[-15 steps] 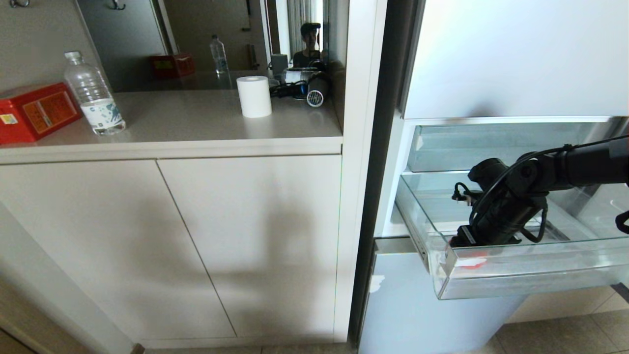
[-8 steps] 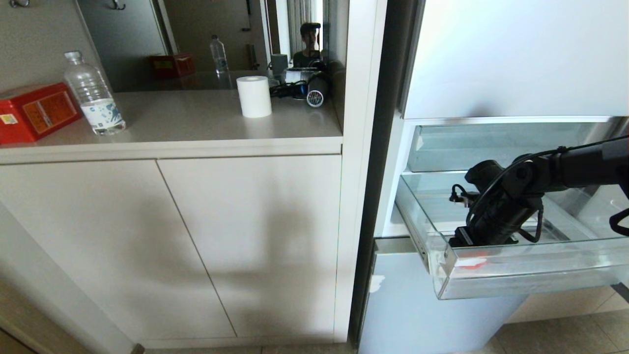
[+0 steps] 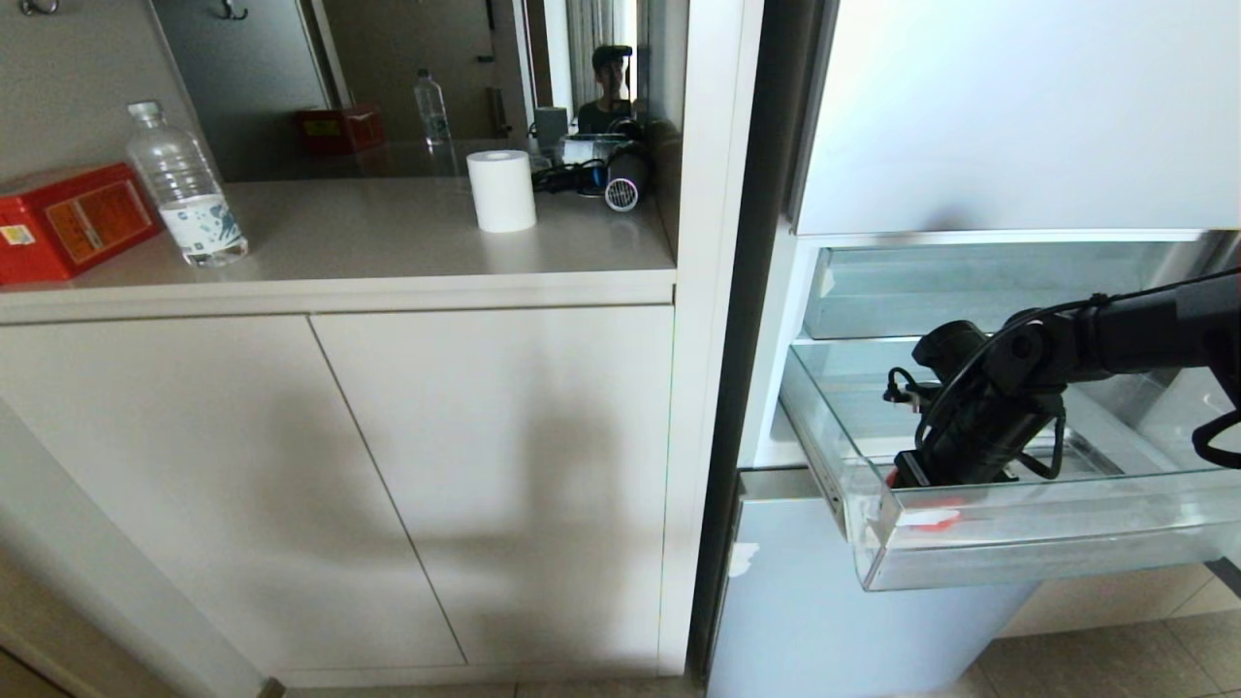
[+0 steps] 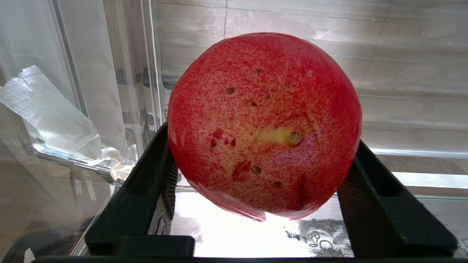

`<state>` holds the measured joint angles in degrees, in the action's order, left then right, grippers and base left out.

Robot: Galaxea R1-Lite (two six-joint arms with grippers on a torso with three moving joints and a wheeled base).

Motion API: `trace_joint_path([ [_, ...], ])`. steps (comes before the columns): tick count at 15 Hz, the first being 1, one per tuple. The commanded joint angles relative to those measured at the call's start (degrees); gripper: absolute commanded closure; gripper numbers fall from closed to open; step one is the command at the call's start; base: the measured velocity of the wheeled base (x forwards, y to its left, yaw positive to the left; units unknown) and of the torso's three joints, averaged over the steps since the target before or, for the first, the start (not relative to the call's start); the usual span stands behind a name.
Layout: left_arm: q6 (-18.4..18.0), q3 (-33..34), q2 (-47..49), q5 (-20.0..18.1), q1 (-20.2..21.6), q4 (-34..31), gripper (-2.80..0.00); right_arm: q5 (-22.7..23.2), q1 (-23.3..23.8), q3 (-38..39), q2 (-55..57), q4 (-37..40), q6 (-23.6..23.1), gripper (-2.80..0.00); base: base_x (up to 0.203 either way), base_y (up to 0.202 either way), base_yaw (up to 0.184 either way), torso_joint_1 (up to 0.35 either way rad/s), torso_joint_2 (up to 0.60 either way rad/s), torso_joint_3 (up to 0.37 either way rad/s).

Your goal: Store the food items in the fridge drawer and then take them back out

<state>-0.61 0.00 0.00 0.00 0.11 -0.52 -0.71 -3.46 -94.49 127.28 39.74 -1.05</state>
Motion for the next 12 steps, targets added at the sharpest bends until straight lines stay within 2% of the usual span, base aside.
trace_joint_path([
  [1, -0.01, 0.00, 0.09, 0.02, 0.05, 0.00, 0.00, 0.08, -0.23, -0.22, -0.27, 0.25, 0.38, 0.00, 0.000, 0.000, 0.000, 0.000, 0.00, 0.000],
  [6, -0.01, 0.00, 0.09, 0.00, -0.02, 0.00, 0.00, 2.47, -0.23, 1.11, -8.87, -1.88, 1.77, 0.00, 0.000, 0.000, 0.000, 0.000, 0.00, 0.000],
  [9, -0.01, 0.00, 0.09, 0.00, 0.03, 0.00, 0.00, 2.60, -0.23, 5.84, -15.28, -6.53, 3.56, 0.00, 0.000, 0.000, 0.000, 0.000, 0.00, 0.000],
  [12, -0.01, 0.00, 0.09, 0.00, 0.06, 0.00, 0.00, 2.72, -0.20, 9.87, -23.68, -7.26, 4.62, 0.00, 0.000, 0.000, 0.000, 0.000, 0.00, 0.000],
])
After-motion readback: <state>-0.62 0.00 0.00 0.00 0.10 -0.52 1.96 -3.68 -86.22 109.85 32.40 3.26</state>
